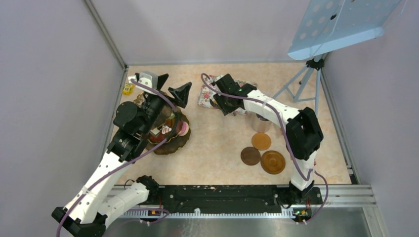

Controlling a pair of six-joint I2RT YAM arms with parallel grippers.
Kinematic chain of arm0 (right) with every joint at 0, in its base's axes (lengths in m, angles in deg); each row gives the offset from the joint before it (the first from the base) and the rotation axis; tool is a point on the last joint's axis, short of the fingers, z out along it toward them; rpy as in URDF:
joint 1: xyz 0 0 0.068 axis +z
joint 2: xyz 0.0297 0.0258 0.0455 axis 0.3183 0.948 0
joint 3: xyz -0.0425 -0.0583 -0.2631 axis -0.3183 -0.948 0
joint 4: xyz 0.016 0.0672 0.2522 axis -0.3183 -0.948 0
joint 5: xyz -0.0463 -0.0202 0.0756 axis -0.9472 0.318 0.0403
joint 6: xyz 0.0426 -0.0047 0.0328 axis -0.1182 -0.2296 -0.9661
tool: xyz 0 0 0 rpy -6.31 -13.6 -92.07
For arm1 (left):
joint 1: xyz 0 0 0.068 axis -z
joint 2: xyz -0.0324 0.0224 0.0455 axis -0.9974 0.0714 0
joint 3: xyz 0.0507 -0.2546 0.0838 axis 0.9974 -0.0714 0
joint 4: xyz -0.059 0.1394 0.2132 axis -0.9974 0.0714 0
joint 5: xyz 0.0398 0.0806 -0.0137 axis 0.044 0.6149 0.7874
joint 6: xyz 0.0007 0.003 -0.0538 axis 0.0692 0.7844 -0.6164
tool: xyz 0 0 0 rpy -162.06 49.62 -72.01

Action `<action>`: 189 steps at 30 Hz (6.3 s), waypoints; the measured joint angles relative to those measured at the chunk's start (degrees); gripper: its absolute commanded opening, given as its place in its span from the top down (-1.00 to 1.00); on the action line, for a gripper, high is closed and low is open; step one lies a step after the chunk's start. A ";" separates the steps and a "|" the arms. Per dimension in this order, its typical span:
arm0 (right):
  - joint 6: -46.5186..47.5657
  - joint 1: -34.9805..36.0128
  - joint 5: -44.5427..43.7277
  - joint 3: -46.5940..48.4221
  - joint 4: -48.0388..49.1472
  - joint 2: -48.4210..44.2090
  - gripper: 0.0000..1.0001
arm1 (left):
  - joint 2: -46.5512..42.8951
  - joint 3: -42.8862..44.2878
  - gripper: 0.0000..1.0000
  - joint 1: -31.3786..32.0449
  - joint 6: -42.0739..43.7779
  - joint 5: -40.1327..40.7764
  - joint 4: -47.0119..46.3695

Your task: Serve the afternoon tea

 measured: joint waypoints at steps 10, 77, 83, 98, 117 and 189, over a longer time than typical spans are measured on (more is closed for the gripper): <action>0.33 0.00 0.22 0.70 -0.31 1.40 0.30 | 0.00 0.00 -0.98 0.00 0.00 0.00 -0.02; -2.03 17.42 16.00 3.63 13.33 -14.95 0.25 | -7.63 7.91 -0.97 0.00 -5.99 3.87 3.34; -1.27 17.86 14.38 3.82 13.09 -14.78 0.14 | -7.61 7.43 -0.98 0.00 -5.60 3.87 3.13; -0.42 18.14 8.66 3.58 13.53 -15.67 0.17 | -7.58 6.67 -0.97 0.00 -4.72 3.89 2.56; -6.73 -1.33 -2.40 -8.07 6.60 -24.22 0.18 | -8.15 4.28 -0.98 0.00 -2.45 5.31 2.08; -1.95 10.40 12.70 -12.61 14.73 -34.84 0.61 | -10.03 0.96 -0.98 0.00 -1.33 7.30 1.16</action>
